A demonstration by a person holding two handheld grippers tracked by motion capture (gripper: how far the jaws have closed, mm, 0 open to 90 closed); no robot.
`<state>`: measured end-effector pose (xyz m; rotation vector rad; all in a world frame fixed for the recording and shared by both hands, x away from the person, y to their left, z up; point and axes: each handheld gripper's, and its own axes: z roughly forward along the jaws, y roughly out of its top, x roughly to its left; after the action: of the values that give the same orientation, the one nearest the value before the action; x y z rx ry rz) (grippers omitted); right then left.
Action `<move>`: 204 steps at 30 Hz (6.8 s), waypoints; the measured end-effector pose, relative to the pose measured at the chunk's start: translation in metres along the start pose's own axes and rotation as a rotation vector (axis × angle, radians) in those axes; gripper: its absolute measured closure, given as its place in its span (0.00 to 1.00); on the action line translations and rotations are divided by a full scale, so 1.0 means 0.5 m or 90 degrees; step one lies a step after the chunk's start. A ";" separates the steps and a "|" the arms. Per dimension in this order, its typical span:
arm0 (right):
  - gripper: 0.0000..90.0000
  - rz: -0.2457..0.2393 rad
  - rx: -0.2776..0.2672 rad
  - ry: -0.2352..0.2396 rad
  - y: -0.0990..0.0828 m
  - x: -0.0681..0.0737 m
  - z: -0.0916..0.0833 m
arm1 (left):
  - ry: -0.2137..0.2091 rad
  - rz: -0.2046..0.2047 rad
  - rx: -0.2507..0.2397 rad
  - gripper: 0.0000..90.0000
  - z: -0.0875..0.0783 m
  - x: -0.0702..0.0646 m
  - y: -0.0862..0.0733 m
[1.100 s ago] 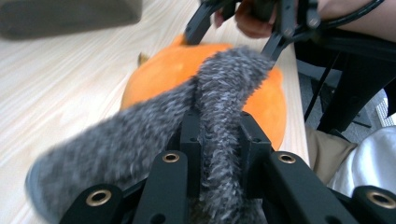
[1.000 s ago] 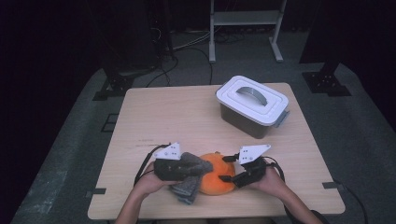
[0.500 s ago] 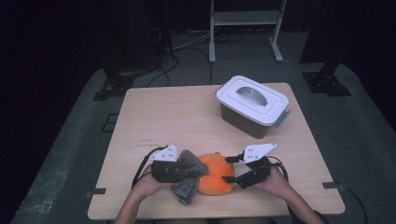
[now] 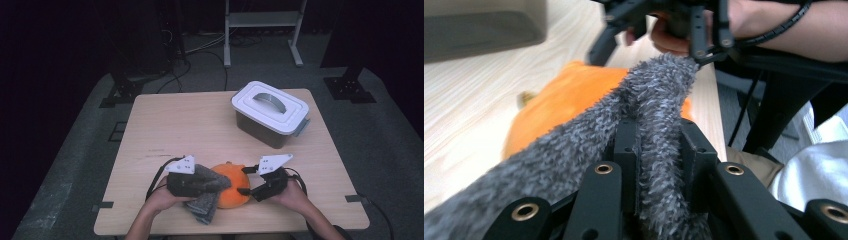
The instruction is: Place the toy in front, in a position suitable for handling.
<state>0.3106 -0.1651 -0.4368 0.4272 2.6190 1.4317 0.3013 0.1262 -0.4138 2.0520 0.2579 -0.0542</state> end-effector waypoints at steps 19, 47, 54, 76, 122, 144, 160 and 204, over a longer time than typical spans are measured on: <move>0.32 -0.014 -0.008 -0.002 0.013 0.006 0.015 | 0.017 -0.021 0.026 0.83 -0.011 0.014 -0.021; 0.36 -0.053 -0.028 0.012 0.025 0.017 0.000 | 0.013 -0.029 0.045 0.83 -0.024 0.017 -0.022; 0.33 -0.034 -0.014 0.021 0.018 0.019 0.020 | -0.002 -0.036 0.050 0.83 -0.029 0.018 -0.019; 0.32 0.067 0.012 0.063 0.003 -0.009 0.028 | 0.035 -0.047 0.078 0.82 -0.052 0.027 -0.035; 0.44 -0.019 -0.012 0.053 0.028 0.023 0.011 | 0.031 -0.028 0.050 0.84 -0.041 0.025 -0.003; 0.73 -0.118 0.010 0.021 0.058 0.067 0.007 | 0.070 -0.015 0.025 0.84 -0.063 0.020 0.022; 0.72 -0.083 0.024 0.028 0.049 0.059 0.016 | 0.042 0.031 0.041 0.84 -0.028 -0.007 0.048; 0.83 -0.081 0.038 0.017 0.049 0.056 0.026 | 0.106 -0.005 0.009 0.83 -0.054 0.023 0.016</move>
<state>0.2918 -0.1335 -0.4228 0.2446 2.6623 1.3311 0.3121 0.1479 -0.3957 2.0719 0.3686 0.1109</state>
